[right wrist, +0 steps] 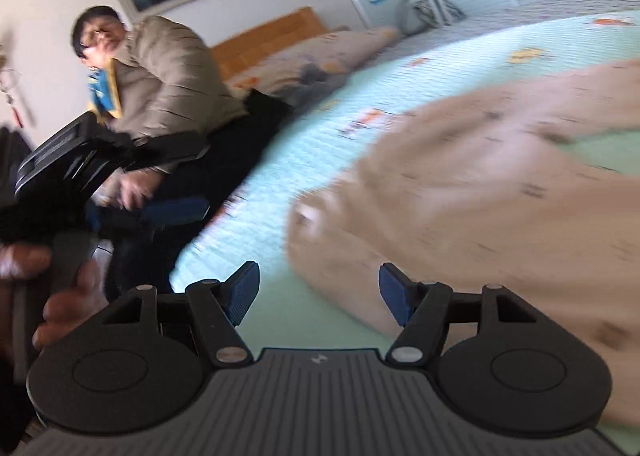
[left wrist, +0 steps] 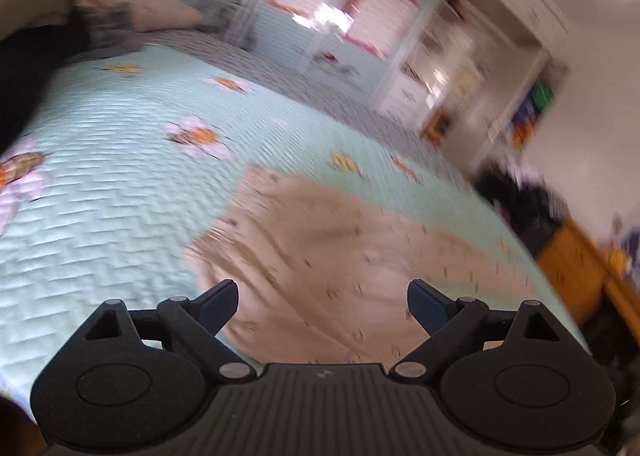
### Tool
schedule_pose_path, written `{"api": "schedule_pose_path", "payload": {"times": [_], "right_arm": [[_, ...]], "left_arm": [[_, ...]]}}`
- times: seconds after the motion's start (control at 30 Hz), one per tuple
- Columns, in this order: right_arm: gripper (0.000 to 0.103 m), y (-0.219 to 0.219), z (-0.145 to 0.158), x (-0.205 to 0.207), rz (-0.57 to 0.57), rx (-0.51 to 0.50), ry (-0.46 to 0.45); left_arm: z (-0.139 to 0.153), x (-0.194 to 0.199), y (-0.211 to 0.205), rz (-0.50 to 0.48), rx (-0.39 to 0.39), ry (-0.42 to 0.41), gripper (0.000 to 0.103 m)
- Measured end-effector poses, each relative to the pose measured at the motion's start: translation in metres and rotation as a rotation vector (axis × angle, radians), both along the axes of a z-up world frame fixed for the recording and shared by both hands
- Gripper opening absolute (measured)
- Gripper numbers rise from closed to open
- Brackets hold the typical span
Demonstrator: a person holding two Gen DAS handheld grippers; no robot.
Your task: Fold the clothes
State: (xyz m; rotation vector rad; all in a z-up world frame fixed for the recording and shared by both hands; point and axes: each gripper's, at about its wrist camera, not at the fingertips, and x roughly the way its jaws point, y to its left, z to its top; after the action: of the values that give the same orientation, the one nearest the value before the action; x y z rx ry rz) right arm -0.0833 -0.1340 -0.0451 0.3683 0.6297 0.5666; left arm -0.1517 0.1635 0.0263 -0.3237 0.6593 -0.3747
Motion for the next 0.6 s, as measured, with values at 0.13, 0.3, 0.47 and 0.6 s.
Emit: {"api": "schedule_pose_path", "payload": {"times": [0.13,0.3,0.47,0.6], "right_arm": [[0.068,-0.026,-0.012,-0.041,0.019,0.029,0.096],[0.071,-0.061,0.007,-0.063,-0.137,0.059,-0.014],[0.073,-0.076,0.004,-0.037,-0.222,0.069,-0.015],[0.073,-0.066,-0.013,-0.036,-0.186,0.055,0.075]], "left_arm": [[-0.036,0.015,-0.024,-0.034,0.08,0.166,0.088],[-0.031,-0.004,-0.005,0.022,0.042,0.15,0.087],[0.0,0.005,-0.022,-0.067,0.009,0.026,0.097],[-0.044,0.046,-0.033,-0.039,0.041,0.271,0.075]]}}
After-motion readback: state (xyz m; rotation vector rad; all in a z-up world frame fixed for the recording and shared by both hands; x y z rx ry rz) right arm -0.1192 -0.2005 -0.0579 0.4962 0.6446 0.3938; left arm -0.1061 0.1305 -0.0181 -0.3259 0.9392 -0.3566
